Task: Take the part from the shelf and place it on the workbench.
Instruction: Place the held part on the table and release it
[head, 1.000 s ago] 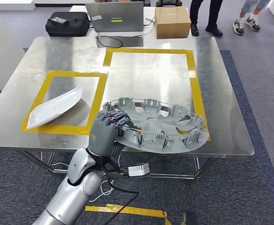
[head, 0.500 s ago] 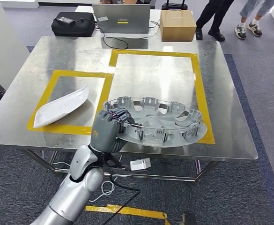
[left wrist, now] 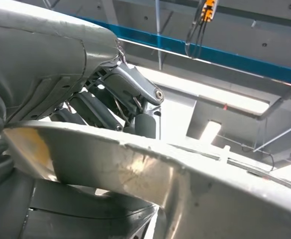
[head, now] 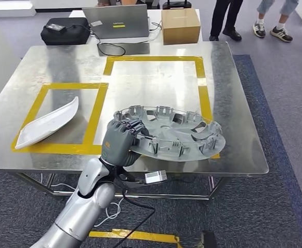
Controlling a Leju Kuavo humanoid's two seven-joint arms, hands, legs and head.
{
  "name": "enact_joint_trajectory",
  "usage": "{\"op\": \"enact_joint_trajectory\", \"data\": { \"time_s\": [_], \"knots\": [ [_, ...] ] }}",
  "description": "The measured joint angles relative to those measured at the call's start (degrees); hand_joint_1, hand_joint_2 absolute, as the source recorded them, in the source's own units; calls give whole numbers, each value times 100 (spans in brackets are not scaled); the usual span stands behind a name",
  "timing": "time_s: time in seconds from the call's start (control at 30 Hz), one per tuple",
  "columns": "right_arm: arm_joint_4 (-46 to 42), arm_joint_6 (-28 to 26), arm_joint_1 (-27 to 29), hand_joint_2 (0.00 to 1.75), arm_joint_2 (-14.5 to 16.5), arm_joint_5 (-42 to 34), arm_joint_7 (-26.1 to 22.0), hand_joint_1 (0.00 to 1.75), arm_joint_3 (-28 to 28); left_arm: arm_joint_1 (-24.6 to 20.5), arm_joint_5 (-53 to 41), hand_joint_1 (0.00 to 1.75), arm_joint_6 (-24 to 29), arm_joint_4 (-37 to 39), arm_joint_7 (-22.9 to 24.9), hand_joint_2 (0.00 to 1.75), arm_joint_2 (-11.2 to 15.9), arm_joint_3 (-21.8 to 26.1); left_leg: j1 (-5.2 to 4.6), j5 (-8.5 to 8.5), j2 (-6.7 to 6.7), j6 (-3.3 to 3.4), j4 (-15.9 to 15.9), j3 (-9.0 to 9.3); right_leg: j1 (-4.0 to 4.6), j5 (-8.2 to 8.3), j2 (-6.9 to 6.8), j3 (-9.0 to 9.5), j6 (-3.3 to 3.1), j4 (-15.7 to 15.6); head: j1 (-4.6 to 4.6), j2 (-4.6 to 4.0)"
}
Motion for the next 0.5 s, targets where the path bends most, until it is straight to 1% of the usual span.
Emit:
{"op": "enact_joint_trajectory", "data": {
  "time_s": [0.03, 0.07, 0.1, 0.13, 0.17, 0.2, 0.23, 0.3, 0.33, 0.37, 0.4, 0.47, 0.5],
  "knots": [
    [0, -1, 3, 0, 0, 0, 1, 0, 0, 1, 1, 175, -5, 14, 4, 175, 2, 5, -18, 72, -5, 36, 75, -77, 23, -10, 18, 16, -14, 0, 1, 0],
    [0, -1, 5, 0, 0, 0, 2, 0, 0, 0, 1, 175, -10, 26, 9, 175, 2, 11, -41, 255, -11, 86, -71, -48, 46, -20, 38, 39, -27, 0, 0, 0],
    [0, -1, 5, 0, 2, 1, 3, 0, 2, -4, 1, 175, -15, 36, 16, 175, 0, 20, -70, 504, -22, 150, -388, 67, 64, -31, 58, 65, -35, -1, 1, 0],
    [1, -1, 6, 0, 7, 1, 4, 0, 5, -9, 1, 175, -19, 45, 22, 175, -2, 30, -103, 716, -39, 226, -744, 210, 79, -42, 75, 84, -38, -3, 7, 0],
    [1, 0, 2, 0, 13, 2, 3, 0, 13, -17, 2, 175, -21, 56, 27, 175, -4, 39, -131, 859, -52, 286, -1067, 342, 92, -52, 92, 90, -33, -1, 9, 0],
    [1, -1, -2, 0, 18, 2, 3, 0, 20, -29, 2, 175, -23, 67, 31, 175, -8, 47, -154, 907, -61, 322, -1287, 428, 98, -54, 101, 80, -16, 0, 8, 0],
    [0, -1, -4, 0, 22, 2, 4, 0, 27, -38, 3, 175, -25, 81, 33, 175, -11, 51, -168, 890, -67, 336, -1391, 465, 97, -51, 104, 64, 8, -5, 6, 0],
    [-3, -2, -4, 0, 22, 3, 8, 0, 36, -52, 2, 175, -27, 110, 39, 175, -22, 56, -157, 873, -63, 324, -1496, 490, 91, -52, 98, 32, 73, -14, -5, 0],
    [-4, -2, -2, 0, 22, 3, 9, 0, 38, -57, 1, 175, -29, 123, 43, 175, -30, 61, -142, 885, -61, 328, -1529, 507, 90, -87, 84, 8, 103, 17, -2, 0],
    [-5, -2, -1, 0, 22, 4, 10, 0, 39, -66, -1, 175, -33, 135, 48, 175, -38, 67, -126, 894, -56, 337, -1562, 526, 88, -161, 69, -49, 130, 125, 6, 0],
    [-7, -2, -1, 0, 21, 4, 10, 0, 41, -75, -2, 175, -38, 150, 52, 175, -50, 73, -113, 900, -50, 347, -1582, 542, 82, -291, 52, -178, 153, 373, 12, 0],
    [-7, -2, 2, 0, 18, 4, 11, 0, 42, -89, -3, 175, -50, 193, 62, 175, -61, 84, -118, 891, -42, 370, -1584, 547, 67, -590, 30, -553, 200, 1109, 21, 0],
    [-7, -2, 7, 0, 16, 4, 13, 0, 42, -90, -4, 175, -56, 218, 69, 175, -63, 89, -120, 887, -40, 374, -1582, 549, 61, -668, 25, -724, 221, 1413, 19, 0]
  ]
}}
